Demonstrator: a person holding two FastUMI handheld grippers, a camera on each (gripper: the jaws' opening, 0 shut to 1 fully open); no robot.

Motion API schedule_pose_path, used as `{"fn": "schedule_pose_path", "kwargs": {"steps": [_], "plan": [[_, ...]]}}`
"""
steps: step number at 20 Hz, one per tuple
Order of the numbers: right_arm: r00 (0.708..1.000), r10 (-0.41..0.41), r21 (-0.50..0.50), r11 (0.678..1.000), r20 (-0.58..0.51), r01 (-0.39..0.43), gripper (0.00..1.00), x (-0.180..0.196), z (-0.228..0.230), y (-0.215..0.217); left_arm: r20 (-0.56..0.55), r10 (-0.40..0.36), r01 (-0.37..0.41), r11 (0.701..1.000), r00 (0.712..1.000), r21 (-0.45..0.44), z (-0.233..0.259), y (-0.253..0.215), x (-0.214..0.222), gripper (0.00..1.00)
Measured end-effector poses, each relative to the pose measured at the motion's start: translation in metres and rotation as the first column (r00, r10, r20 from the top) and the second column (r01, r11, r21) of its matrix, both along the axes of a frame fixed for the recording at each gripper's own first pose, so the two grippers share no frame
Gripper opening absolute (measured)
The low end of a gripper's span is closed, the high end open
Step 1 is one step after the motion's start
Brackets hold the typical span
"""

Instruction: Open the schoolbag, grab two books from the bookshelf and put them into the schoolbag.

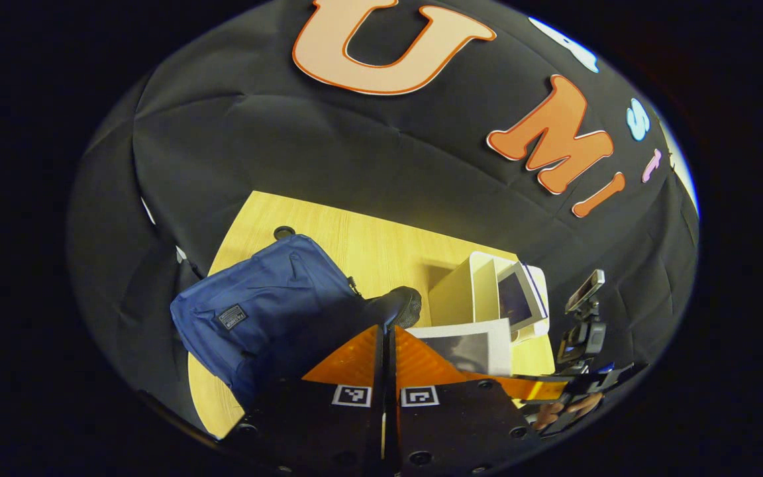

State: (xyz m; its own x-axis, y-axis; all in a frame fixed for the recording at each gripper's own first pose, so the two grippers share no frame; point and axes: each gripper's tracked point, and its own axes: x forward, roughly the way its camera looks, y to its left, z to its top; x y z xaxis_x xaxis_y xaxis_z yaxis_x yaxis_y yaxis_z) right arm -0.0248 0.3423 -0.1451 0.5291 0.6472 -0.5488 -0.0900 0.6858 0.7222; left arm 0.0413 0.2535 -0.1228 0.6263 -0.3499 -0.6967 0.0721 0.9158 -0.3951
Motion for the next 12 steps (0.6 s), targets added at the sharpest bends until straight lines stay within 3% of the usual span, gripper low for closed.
{"fn": "schedule_pose_path", "kwargs": {"steps": [5, 9, 12], "plan": [[0.997, -0.070, 0.106, 0.992, -0.042, 0.074, 0.34, 0.016, -0.030, 0.026, -0.011, -0.030, 0.029, 1.000, 0.999, -0.010, 0.000, -0.012, 0.001, 0.02], [0.988, -0.126, 0.225, 0.964, -0.085, 0.142, 0.34, 0.022, -0.047, 0.042, -0.018, -0.073, 0.073, 0.997, 0.997, -0.011, -0.002, -0.021, 0.001, 0.02], [0.987, -0.137, 0.244, 0.957, -0.086, 0.155, 0.34, 0.022, -0.059, 0.052, -0.026, -0.095, 0.095, 0.995, 0.995, -0.020, -0.005, -0.029, -0.001, 0.02]]}}
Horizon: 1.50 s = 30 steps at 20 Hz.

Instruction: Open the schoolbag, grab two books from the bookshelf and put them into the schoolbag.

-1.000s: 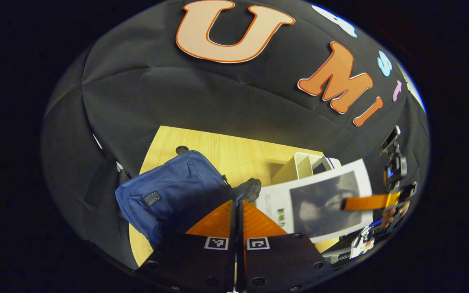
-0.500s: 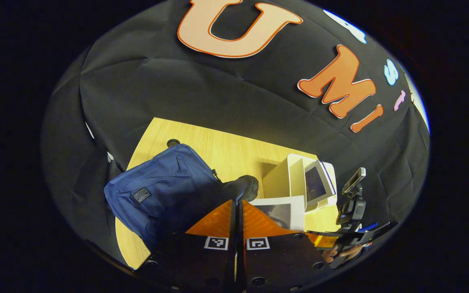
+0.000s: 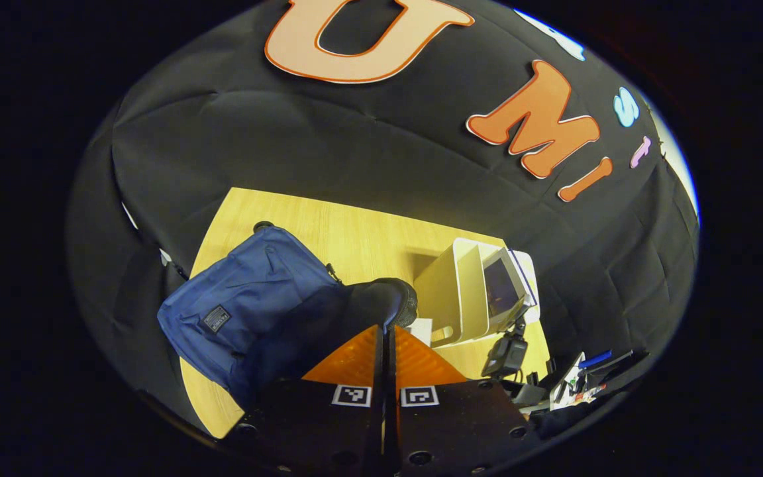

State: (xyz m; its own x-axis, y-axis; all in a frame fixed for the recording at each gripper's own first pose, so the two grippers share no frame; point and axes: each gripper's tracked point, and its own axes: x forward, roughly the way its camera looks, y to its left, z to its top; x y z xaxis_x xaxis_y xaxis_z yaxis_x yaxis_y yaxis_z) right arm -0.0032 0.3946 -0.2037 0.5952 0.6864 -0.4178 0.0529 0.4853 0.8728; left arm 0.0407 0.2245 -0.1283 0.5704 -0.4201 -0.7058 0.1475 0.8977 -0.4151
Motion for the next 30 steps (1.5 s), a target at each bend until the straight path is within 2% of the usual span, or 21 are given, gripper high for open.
{"fn": "schedule_pose_path", "kwargs": {"steps": [7, 11, 12, 13, 17, 18, 20, 22, 23, 27, 30], "plan": [[1.000, 0.002, 0.028, 1.000, -0.004, -0.002, 0.34, 0.016, -0.024, 0.027, -0.020, -0.024, 0.024, 0.999, 1.000, -0.034, -0.005, -0.008, -0.004, 0.02], [0.999, 0.031, 0.036, 0.999, 0.014, -0.032, 0.34, 0.021, -0.035, 0.050, -0.030, -0.025, 0.023, 0.998, 0.999, -0.061, -0.006, -0.014, -0.006, 0.02], [0.999, 0.035, 0.044, 0.998, 0.000, -0.035, 0.22, 0.018, -0.034, 0.051, -0.026, -0.026, 0.025, 0.998, 0.999, -0.055, -0.006, -0.014, -0.007, 0.02], [0.999, 0.034, 0.048, 0.998, -0.001, -0.034, 0.34, 0.018, -0.034, 0.052, -0.028, -0.026, 0.024, 0.998, 0.999, -0.055, -0.006, -0.015, -0.008, 0.02], [1.000, 0.015, -0.037, 0.999, -0.026, -0.016, 0.37, 0.021, -0.054, 0.057, -0.028, -0.018, 0.016, 0.998, 0.999, -0.052, -0.008, -0.014, -0.011, 0.02], [0.998, 0.011, -0.086, 0.996, -0.059, -0.016, 0.54, 0.022, -0.063, 0.054, -0.030, -0.014, 0.013, 0.998, 0.999, -0.055, -0.008, -0.014, -0.011, 0.02], [0.999, -0.007, -0.102, 0.995, -0.049, 0.002, 0.63, 0.025, -0.054, 0.045, -0.028, -0.011, 0.009, 0.998, 1.000, -0.059, -0.009, -0.015, -0.011, 0.02], [0.999, -0.036, -0.182, 0.983, 0.021, 0.039, 0.75, 0.032, -0.046, 0.023, -0.025, -0.010, 0.008, 0.998, 1.000, -0.061, -0.010, -0.015, -0.012, 0.02], [0.998, -0.031, -0.218, 0.975, 0.047, 0.040, 0.95, 0.032, -0.044, 0.014, -0.023, -0.006, 0.005, 0.998, 1.000, -0.063, -0.011, -0.015, -0.012, 0.02], [0.987, -0.059, -0.340, 0.934, 0.150, 0.107, 0.96, 0.035, -0.027, -0.034, -0.025, 0.000, -0.002, 0.998, 1.000, -0.071, -0.016, -0.015, -0.016, 0.02], [0.970, -0.059, -0.441, 0.883, 0.235, 0.160, 0.96, 0.038, -0.017, -0.069, -0.019, 0.008, -0.009, 0.996, 1.000, -0.085, -0.018, -0.017, -0.017, 0.02]]}}
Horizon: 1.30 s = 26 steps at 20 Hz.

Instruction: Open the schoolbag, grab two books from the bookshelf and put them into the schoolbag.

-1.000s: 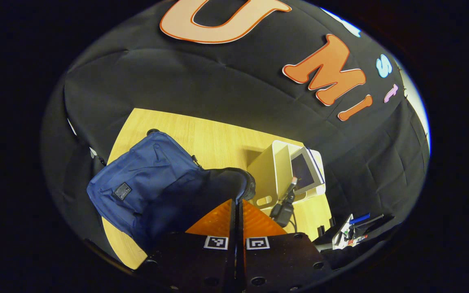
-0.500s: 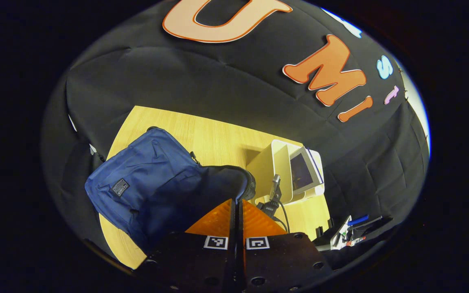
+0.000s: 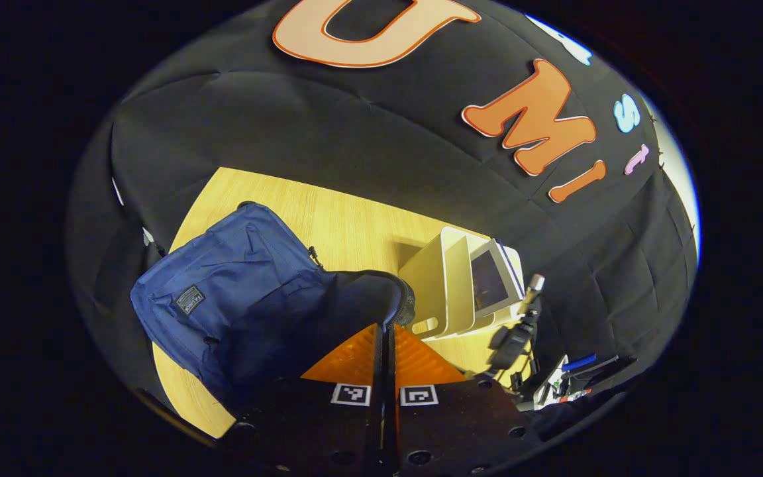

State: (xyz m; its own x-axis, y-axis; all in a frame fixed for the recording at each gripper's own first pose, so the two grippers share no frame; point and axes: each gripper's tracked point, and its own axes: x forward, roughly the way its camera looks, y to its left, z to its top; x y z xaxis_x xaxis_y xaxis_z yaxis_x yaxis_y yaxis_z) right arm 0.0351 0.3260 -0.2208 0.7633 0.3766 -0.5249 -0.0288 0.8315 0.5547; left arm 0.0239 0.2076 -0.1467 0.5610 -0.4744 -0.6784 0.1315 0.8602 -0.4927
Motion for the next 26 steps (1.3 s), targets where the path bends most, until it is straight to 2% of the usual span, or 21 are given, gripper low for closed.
{"fn": "schedule_pose_path", "kwargs": {"steps": [3, 6, 11, 14, 18, 23, 26], "plan": [[0.998, -0.014, -0.118, 0.993, 0.067, 0.022, 0.97, 0.000, 0.023, -0.040, 0.007, -0.004, 0.004, 1.000, 1.000, -0.002, -0.002, -0.003, -0.002, 0.02], [0.991, -0.043, -0.247, 0.966, 0.129, 0.074, 0.97, 0.003, 0.051, -0.093, 0.013, -0.011, 0.011, 1.000, 1.000, -0.002, -0.004, -0.004, -0.002, 0.02], [0.986, -0.013, -0.435, 0.896, 0.165, 0.085, 0.97, 0.008, 0.089, -0.155, 0.006, -0.005, 0.005, 0.999, 1.000, -0.039, -0.012, -0.008, -0.003, 0.02], [0.981, -0.007, -0.530, 0.841, 0.194, 0.111, 0.97, 0.017, 0.112, -0.185, 0.007, 0.000, 0.001, 0.999, 1.000, -0.050, -0.016, -0.008, -0.006, 0.02], [0.990, 0.022, -0.644, 0.761, 0.139, 0.073, 0.97, 0.039, 0.124, -0.221, 0.018, 0.001, -0.001, 0.999, 1.000, -0.041, -0.015, -0.006, -0.006, 0.02], [0.997, 0.061, -0.672, 0.736, -0.052, -0.080, 0.97, 0.056, 0.103, -0.235, 0.023, 0.010, -0.010, 1.000, 1.000, -0.020, -0.016, 0.001, -0.010, 0.02], [0.993, 0.055, -0.708, 0.698, -0.102, -0.111, 0.98, 0.075, 0.096, -0.247, 0.027, 0.017, -0.017, 1.000, 0.999, -0.016, -0.016, 0.003, -0.010, 0.02]]}}
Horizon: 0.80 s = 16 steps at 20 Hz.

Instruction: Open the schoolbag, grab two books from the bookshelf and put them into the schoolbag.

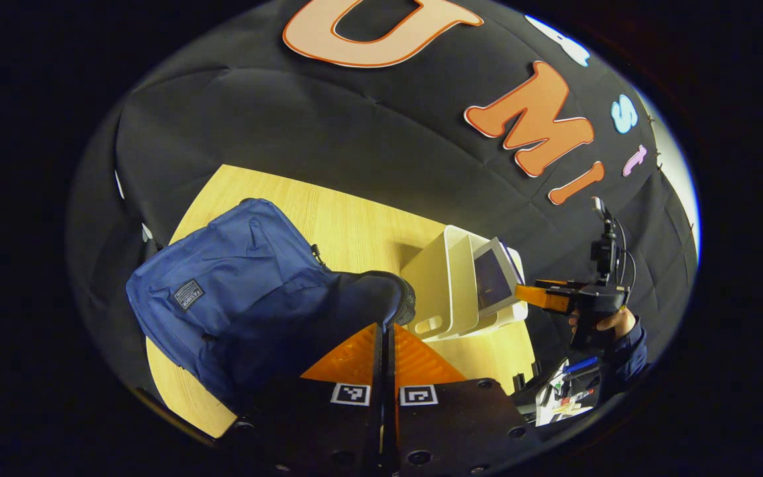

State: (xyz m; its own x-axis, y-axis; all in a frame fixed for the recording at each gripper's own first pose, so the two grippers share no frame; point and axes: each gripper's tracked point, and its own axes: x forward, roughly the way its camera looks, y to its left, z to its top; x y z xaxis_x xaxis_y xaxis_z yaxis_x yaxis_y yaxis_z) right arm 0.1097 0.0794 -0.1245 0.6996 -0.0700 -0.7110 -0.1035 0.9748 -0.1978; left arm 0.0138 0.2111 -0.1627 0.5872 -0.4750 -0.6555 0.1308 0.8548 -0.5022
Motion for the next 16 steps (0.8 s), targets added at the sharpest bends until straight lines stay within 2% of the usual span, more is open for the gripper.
{"fn": "schedule_pose_path", "kwargs": {"steps": [3, 6, 8, 10, 11, 12, 13, 14, 15, 16], "plan": [[0.998, 0.017, 0.025, 1.000, -0.062, -0.016, 0.98, 0.009, -0.005, 0.009, -0.011, 0.009, -0.009, 1.000, 1.000, -0.013, -0.003, -0.001, 0.000, 0.02], [0.994, 0.014, -0.002, 1.000, -0.106, -0.014, 0.98, 0.033, -0.009, 0.005, -0.015, 0.010, -0.010, 1.000, 1.000, -0.014, -0.006, -0.003, 0.000, 0.02], [0.991, 0.016, -0.001, 1.000, -0.134, -0.016, 0.97, 0.045, -0.011, 0.005, -0.012, 0.017, -0.017, 1.000, 1.000, -0.019, -0.005, -0.002, 0.001, 0.02], [0.987, 0.000, -0.005, 1.000, -0.162, -0.001, 0.91, 0.054, -0.017, 0.003, -0.016, 0.026, -0.026, 0.999, 1.000, -0.027, -0.008, -0.001, 0.001, 0.02], [0.983, -0.011, 0.000, 1.000, -0.184, 0.011, 0.74, 0.055, -0.020, 0.002, -0.019, 0.030, -0.031, 0.999, 0.999, -0.031, -0.009, 0.001, 0.000, 0.02], [0.978, -0.014, 0.011, 1.000, -0.207, 0.017, 0.79, 0.055, -0.025, 0.004, -0.024, 0.035, -0.035, 0.999, 0.999, -0.033, -0.010, 0.003, 0.000, 0.02], [0.974, -0.022, 0.023, 0.999, -0.227, 0.027, 0.68, 0.053, -0.028, 0.006, -0.026, 0.038, -0.039, 0.999, 0.999, -0.035, -0.011, 0.004, -0.001, 0.02], [0.970, -0.032, 0.046, 0.998, -0.241, 0.045, 0.60, 0.053, -0.027, 0.008, -0.028, 0.040, -0.041, 0.999, 0.999, -0.036, -0.011, 0.004, -0.001, 0.02], [0.965, -0.034, 0.080, 0.995, -0.260, 0.056, 0.41, 0.055, -0.033, 0.013, -0.028, 0.042, -0.043, 0.998, 0.999, -0.036, -0.013, 0.004, 0.001, 0.02], [0.964, -0.045, 0.089, 0.994, -0.263, 0.070, 0.38, 0.054, -0.028, 0.015, -0.029, 0.043, -0.044, 0.998, 0.999, -0.035, -0.013, 0.004, 0.001, 0.02]]}}
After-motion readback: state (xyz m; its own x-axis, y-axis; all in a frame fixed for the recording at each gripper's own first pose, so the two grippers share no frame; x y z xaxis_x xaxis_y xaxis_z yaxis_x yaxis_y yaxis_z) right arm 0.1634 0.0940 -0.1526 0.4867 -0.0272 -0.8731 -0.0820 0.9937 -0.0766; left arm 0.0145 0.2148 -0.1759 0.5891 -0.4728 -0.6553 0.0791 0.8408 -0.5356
